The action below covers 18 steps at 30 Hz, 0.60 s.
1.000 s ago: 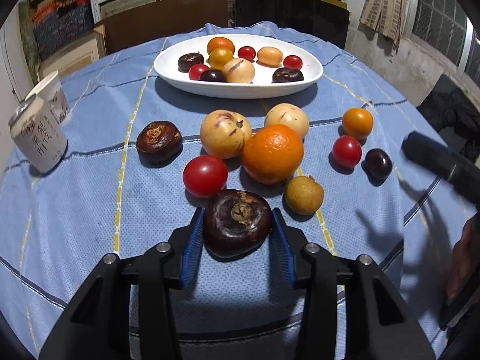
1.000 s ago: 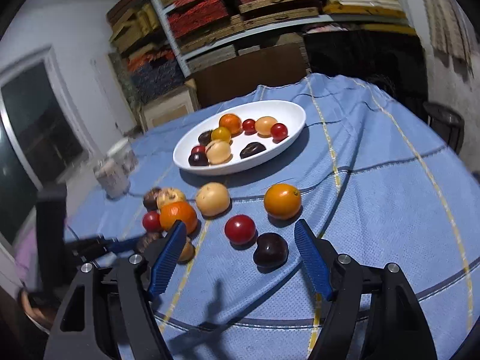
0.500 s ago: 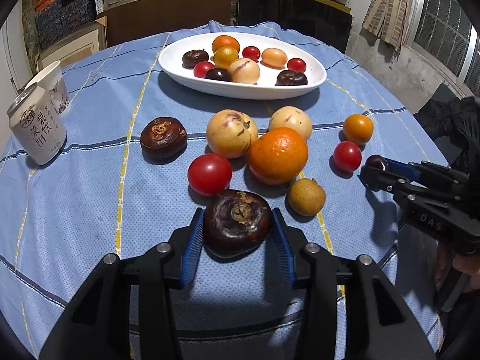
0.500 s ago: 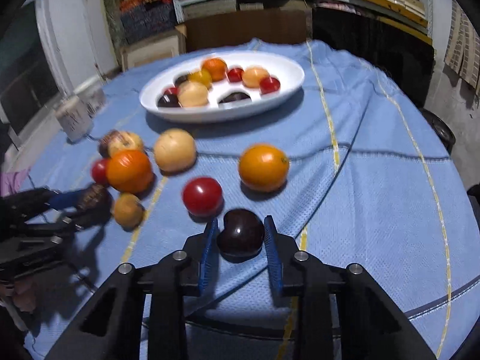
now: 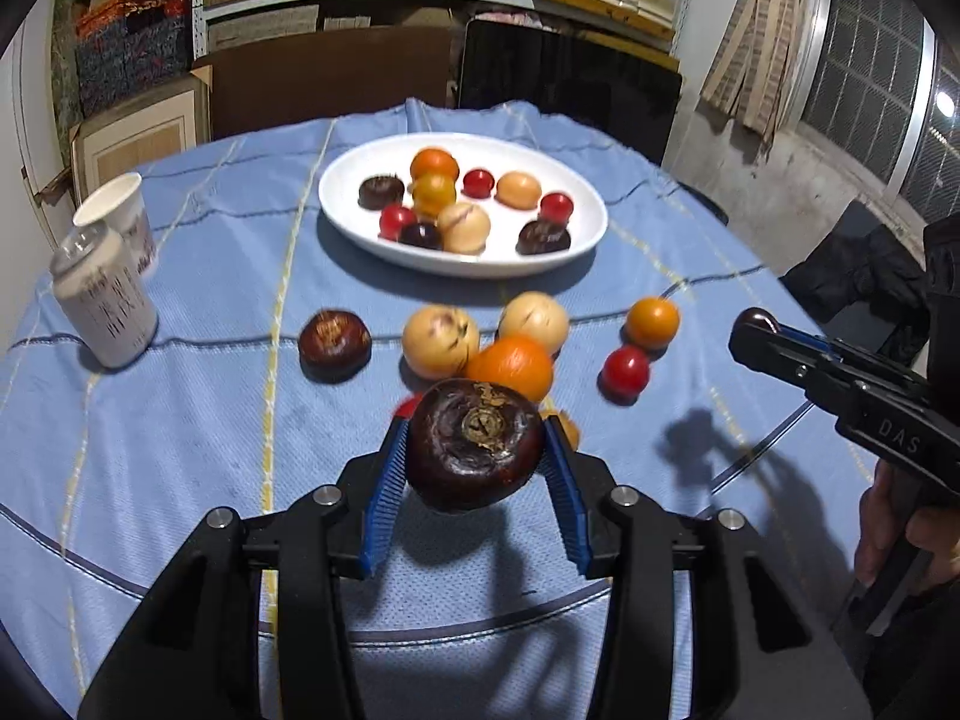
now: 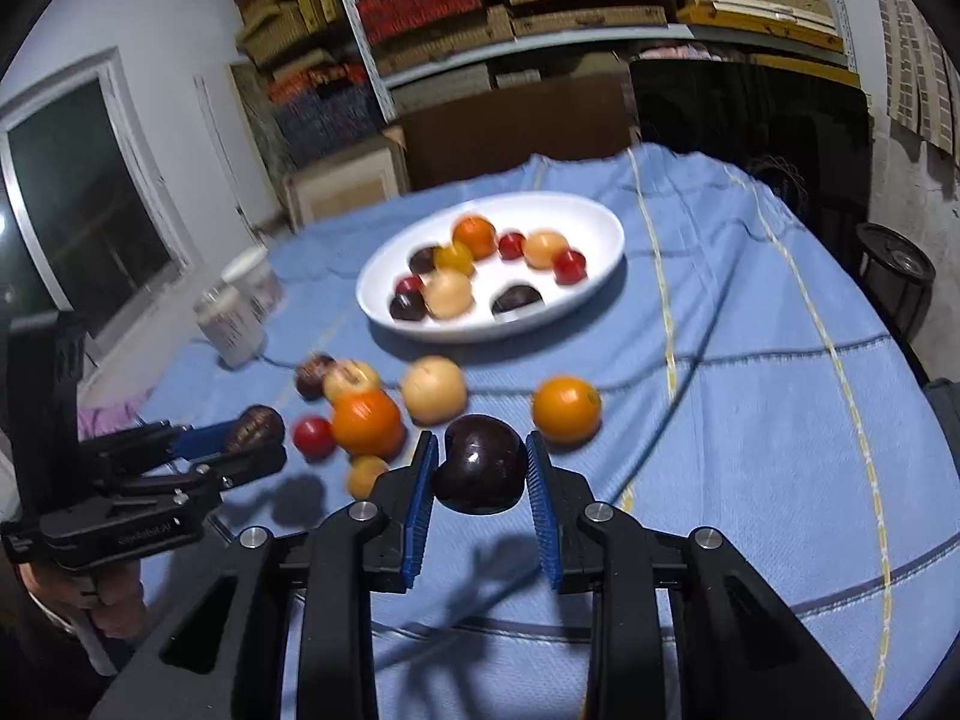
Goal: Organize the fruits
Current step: 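Carry both dark fruits over the white plate and open both tools to release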
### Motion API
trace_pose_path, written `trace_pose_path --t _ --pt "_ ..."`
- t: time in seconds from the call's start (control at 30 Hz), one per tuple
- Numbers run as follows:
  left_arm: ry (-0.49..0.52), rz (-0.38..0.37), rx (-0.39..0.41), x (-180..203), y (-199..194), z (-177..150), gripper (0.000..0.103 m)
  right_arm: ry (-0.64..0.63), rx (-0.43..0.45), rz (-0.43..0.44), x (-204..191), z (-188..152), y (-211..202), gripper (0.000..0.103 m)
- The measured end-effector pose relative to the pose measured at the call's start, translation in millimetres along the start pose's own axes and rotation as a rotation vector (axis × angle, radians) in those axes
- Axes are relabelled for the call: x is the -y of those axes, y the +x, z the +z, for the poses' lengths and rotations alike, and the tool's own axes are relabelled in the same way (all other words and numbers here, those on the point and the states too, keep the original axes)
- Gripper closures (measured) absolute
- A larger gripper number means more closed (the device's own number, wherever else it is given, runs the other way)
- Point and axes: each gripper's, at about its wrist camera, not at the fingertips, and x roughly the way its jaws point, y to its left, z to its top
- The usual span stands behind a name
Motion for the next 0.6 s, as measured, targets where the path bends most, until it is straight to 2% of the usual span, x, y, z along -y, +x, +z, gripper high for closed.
trace_pose_path --t 0.1,0.3,0.43,0.6 --pt "0.002 0.011 0.014 -2.1 -8.2 11.2 0.060 0.013 0.043 0.023 -2.3 14.7 -3.7 0.073" --pt "0.026 0.050 0.035 -5.0 -9.1 50.3 0.060 -0.006 0.043 0.041 -4.7 48.3 15.2 0.073" --pt "0.028 0.069 0.038 -10.4 12.1 85.4 0.060 -0.046 0.026 0.042 -10.2 76.0 41.7 0.073" --pt "-0.005 0.086 0.021 -21.5 49.9 115.1 0.060 -0.055 -0.005 0.038 -9.6 94.4 76.5 0.073"
